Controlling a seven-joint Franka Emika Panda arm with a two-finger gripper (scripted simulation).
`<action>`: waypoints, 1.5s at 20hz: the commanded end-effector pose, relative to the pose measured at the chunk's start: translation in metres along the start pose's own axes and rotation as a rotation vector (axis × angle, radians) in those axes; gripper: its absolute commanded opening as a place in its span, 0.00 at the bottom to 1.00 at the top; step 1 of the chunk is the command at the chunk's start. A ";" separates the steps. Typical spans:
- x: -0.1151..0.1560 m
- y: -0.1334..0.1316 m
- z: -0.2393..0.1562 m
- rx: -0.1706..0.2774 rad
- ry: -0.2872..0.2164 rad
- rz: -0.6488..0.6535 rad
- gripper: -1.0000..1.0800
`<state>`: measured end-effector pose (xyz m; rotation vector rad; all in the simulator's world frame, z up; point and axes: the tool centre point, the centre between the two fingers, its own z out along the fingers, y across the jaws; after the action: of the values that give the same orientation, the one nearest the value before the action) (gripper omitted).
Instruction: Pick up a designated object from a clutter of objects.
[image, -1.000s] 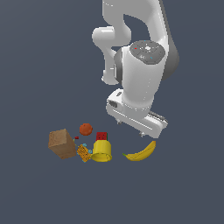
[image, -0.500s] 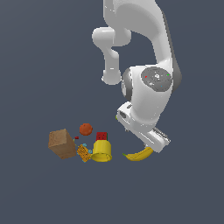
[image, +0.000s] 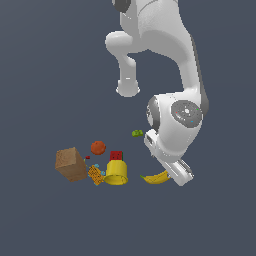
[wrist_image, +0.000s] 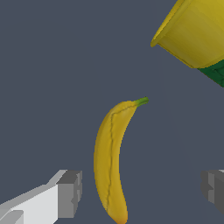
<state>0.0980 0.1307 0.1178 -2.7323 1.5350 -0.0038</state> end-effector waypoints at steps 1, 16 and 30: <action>-0.005 -0.004 0.012 -0.002 0.000 0.050 0.96; -0.021 -0.014 0.049 -0.008 0.002 0.189 0.96; -0.021 -0.013 0.091 -0.008 0.002 0.189 0.96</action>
<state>0.0983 0.1558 0.0334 -2.5828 1.7893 0.0007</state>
